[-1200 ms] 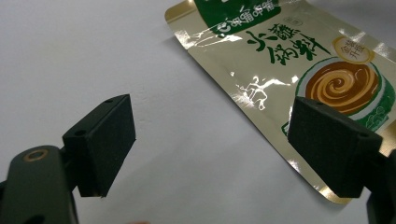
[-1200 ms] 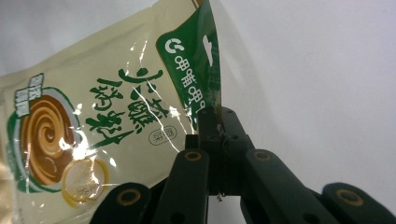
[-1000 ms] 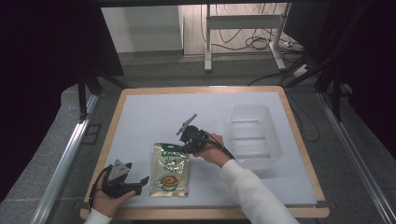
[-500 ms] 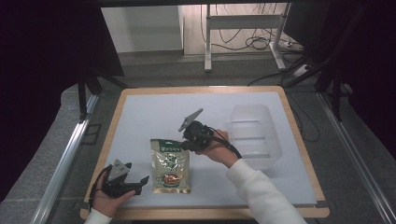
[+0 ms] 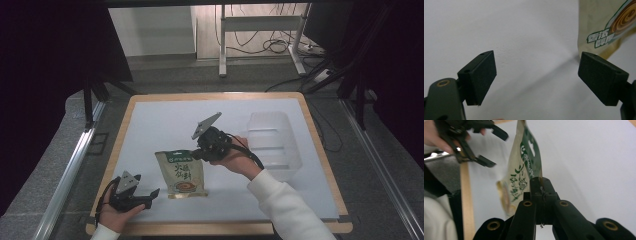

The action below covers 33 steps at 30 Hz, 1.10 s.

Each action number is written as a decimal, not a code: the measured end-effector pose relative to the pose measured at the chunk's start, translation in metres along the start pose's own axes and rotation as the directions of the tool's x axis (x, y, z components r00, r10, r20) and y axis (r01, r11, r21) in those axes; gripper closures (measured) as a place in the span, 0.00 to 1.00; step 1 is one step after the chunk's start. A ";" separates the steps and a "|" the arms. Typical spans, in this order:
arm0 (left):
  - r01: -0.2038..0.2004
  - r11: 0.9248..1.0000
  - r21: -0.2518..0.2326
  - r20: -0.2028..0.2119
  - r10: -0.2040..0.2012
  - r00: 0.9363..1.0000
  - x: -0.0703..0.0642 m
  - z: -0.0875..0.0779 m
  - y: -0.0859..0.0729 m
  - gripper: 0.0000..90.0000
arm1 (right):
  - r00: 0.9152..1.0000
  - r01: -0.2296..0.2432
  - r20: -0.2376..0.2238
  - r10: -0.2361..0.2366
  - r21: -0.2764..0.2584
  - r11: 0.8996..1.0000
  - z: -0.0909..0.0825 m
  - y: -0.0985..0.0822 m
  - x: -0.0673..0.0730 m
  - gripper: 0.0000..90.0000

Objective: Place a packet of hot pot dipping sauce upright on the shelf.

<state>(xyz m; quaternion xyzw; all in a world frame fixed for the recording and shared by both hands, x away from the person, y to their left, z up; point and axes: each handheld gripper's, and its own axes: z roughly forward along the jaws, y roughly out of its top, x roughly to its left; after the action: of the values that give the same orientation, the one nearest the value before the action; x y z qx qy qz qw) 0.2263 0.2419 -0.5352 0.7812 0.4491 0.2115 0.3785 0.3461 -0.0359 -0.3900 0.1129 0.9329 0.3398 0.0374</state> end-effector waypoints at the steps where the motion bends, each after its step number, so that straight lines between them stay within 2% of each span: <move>1: -0.001 1.000 0.000 0.000 0.001 1.000 0.000 0.000 0.000 0.17 | 1.000 0.000 -0.003 0.000 -0.004 1.000 -0.002 0.001 0.001 0.99; 8: -0.004 1.000 0.001 0.001 0.004 1.000 0.000 0.000 0.000 0.17 | 1.000 0.029 0.008 -0.029 -0.004 1.000 -0.008 0.007 0.007 1.00; 10: -0.003 1.000 0.002 0.001 0.003 1.000 0.000 0.000 0.000 0.17 | 0.999 0.047 0.008 -0.047 -0.018 0.999 -0.012 0.010 0.008 1.00; 20: -0.003 1.000 0.002 -0.002 0.003 1.000 0.000 0.001 0.000 0.17 | 0.998 0.059 0.035 -0.058 -0.025 0.998 -0.023 0.018 0.008 1.00; 27: -0.004 1.000 0.003 -0.002 0.004 1.000 0.001 0.001 0.000 0.17 | 0.997 0.056 0.052 -0.053 -0.051 0.997 -0.036 0.019 0.003 1.00; 29: -0.004 1.000 0.003 -0.003 0.004 1.000 0.001 0.001 0.000 0.17 | 0.998 0.052 0.050 -0.048 -0.077 0.996 -0.044 0.019 0.001 1.00; 33: -0.005 1.000 0.005 -0.002 0.005 1.000 0.000 0.001 0.000 0.17 | 0.997 0.051 0.057 -0.047 -0.081 0.995 -0.049 0.019 0.000 1.00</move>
<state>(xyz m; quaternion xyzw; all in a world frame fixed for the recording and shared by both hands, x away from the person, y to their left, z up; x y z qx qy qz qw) 0.2269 0.2419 -0.5361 0.7829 0.4482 0.2122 0.3758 0.3421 -0.0529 -0.3401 0.0977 0.9192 0.3738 0.0759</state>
